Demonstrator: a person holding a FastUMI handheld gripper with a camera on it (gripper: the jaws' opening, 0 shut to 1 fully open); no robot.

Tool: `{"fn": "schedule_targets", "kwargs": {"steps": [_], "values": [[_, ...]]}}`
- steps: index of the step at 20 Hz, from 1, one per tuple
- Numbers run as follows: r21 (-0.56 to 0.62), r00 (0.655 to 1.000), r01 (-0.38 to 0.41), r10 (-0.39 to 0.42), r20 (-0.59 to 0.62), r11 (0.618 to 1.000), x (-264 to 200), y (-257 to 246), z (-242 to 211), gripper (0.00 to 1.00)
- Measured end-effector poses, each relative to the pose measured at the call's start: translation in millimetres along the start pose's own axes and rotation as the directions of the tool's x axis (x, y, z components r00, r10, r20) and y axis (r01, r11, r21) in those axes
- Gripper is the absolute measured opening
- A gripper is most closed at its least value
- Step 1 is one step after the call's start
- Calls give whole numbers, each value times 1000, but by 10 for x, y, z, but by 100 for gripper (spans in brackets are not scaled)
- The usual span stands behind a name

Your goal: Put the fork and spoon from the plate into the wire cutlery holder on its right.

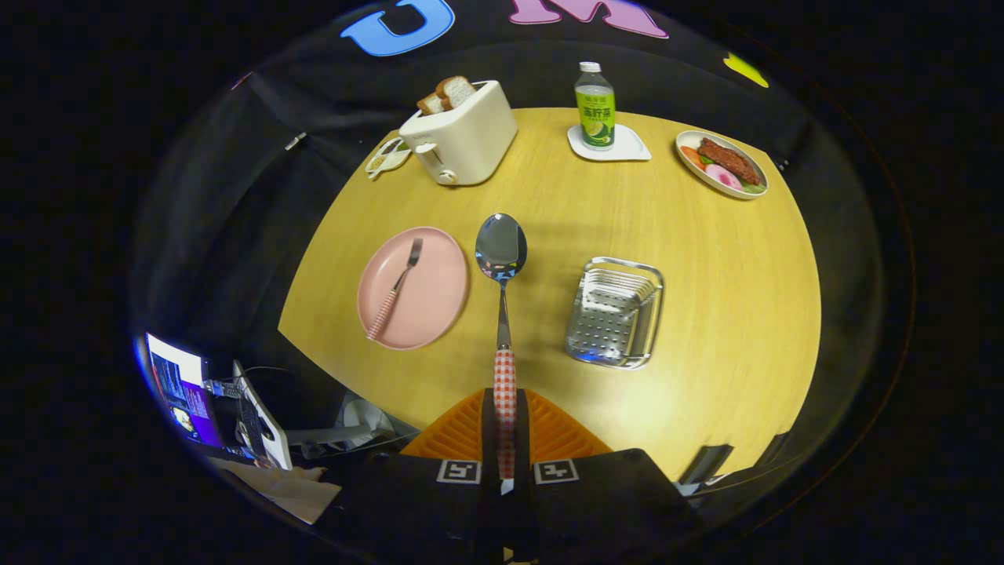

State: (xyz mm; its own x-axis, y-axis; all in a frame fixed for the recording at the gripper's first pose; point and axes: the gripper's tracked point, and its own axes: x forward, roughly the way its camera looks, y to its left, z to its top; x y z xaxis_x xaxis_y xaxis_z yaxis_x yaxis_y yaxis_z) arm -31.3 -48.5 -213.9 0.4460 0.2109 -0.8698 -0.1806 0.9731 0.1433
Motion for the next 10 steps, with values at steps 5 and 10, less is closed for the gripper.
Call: {"fn": "schedule_targets", "kwargs": {"steps": [5,10], "values": [[-70,988,31,-42,-148,997,-160,-594,-144,10],[-156,965,9,-49,-257,988,-158,-830,-140,10]]}}
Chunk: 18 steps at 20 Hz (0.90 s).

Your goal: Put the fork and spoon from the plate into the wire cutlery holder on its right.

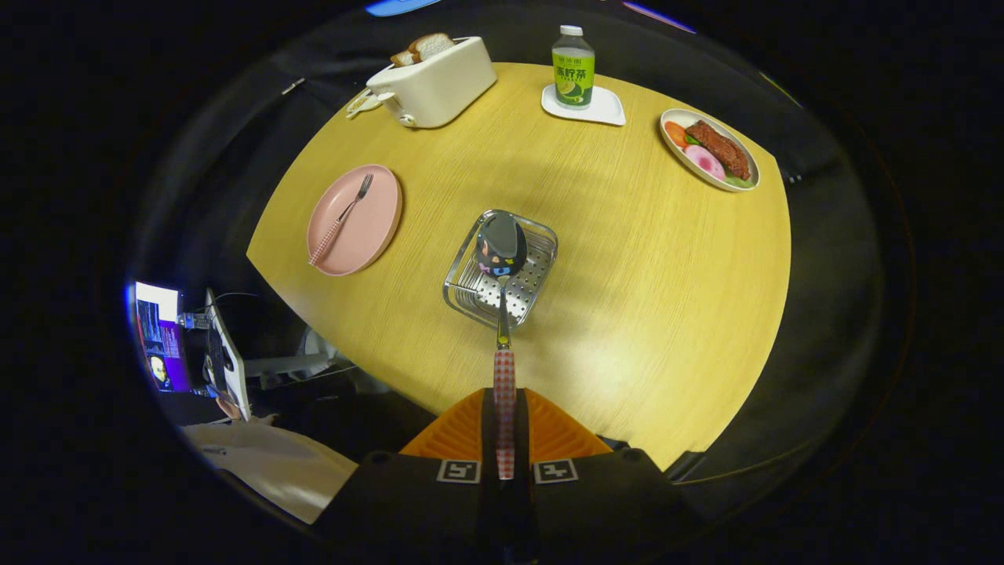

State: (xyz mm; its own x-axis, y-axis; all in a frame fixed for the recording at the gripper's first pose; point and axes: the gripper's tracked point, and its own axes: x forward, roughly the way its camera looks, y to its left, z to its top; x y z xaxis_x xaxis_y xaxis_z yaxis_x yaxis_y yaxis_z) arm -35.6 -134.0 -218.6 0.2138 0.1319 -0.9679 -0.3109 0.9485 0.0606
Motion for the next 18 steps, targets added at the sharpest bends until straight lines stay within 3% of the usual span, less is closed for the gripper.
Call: {"fn": "schedule_targets", "kwargs": {"steps": [10,18], "values": [[-47,985,-19,11,-173,999,283,-62,54,10],[51,949,-1,18,-313,999,361,7,101,10]]}}
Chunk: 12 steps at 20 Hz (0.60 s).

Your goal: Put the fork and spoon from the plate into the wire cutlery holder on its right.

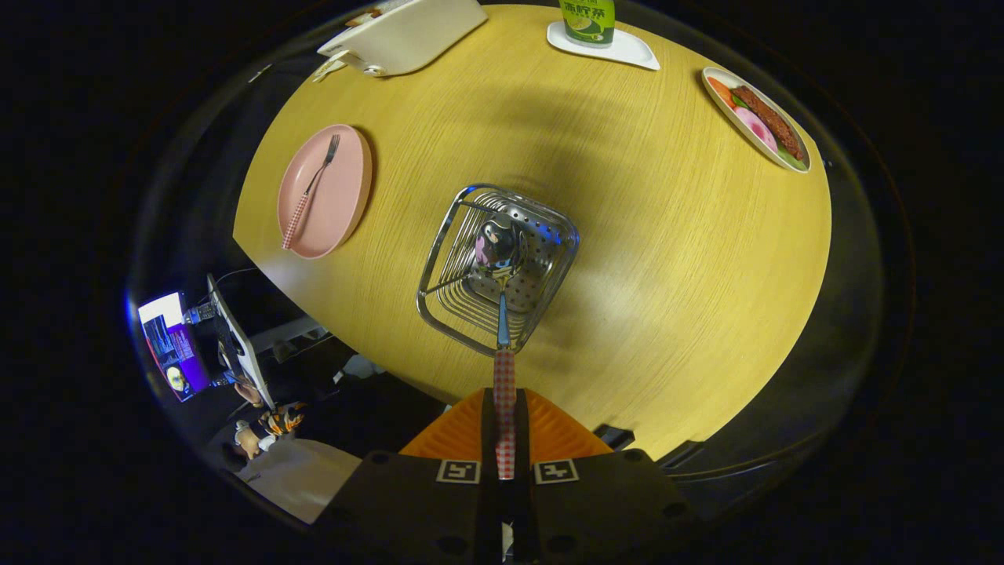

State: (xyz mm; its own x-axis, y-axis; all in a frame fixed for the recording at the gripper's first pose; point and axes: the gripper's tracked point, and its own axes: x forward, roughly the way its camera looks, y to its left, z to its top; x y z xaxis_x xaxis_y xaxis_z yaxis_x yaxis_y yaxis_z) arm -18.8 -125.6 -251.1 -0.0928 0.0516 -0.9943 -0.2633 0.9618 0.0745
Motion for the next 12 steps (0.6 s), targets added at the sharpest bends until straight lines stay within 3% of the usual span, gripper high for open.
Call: {"fn": "schedule_targets", "kwargs": {"steps": [7,8,12], "values": [[73,999,-14,11,39,997,-58,22,257,17],[75,998,-12,7,60,997,-90,16,308,22],[75,986,-38,26,163,996,-229,73,445,63]]}}
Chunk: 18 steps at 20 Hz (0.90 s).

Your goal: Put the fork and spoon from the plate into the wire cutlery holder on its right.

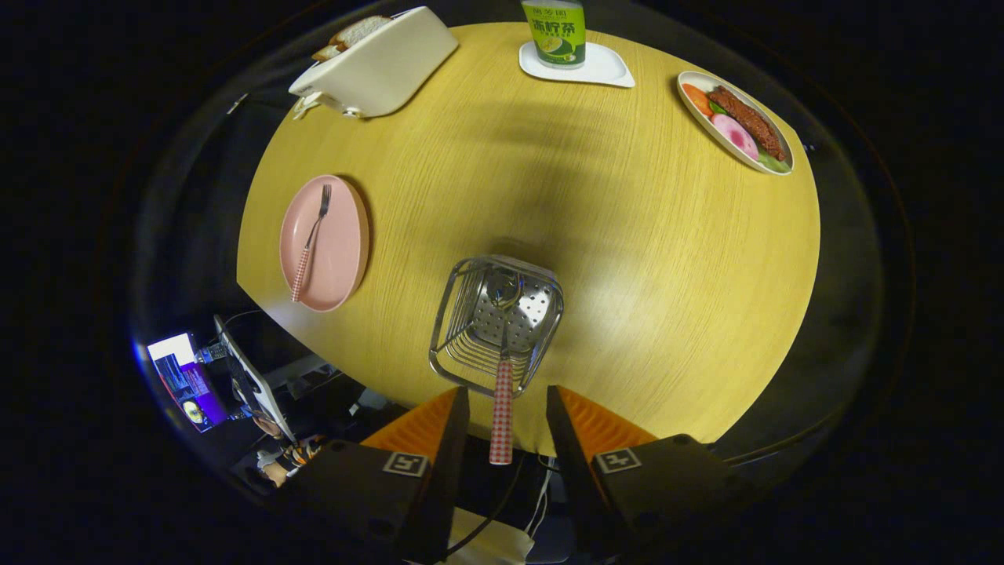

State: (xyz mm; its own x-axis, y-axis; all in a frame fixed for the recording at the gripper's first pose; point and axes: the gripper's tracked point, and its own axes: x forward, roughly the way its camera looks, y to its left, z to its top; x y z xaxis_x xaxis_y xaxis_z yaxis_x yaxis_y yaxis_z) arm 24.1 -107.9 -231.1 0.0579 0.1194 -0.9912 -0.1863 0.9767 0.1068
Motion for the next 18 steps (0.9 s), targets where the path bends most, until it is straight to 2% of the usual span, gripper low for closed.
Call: {"fn": "schedule_targets", "kwargs": {"steps": [1,2,3,4,8,12,16,18], "values": [[-4,1000,-11,12,29,1000,-44,38,21,74],[-11,998,-20,21,60,1000,-84,76,42,80],[-19,995,-25,27,95,1000,-131,106,58,93],[-26,990,-38,41,136,999,-187,165,68,98],[-19,951,-49,52,306,999,-393,304,108,100],[10,890,-55,45,455,998,-539,456,105,100],[48,815,-61,22,579,997,-675,657,76,100],[58,763,-57,6,646,997,-728,783,96,100]]}}
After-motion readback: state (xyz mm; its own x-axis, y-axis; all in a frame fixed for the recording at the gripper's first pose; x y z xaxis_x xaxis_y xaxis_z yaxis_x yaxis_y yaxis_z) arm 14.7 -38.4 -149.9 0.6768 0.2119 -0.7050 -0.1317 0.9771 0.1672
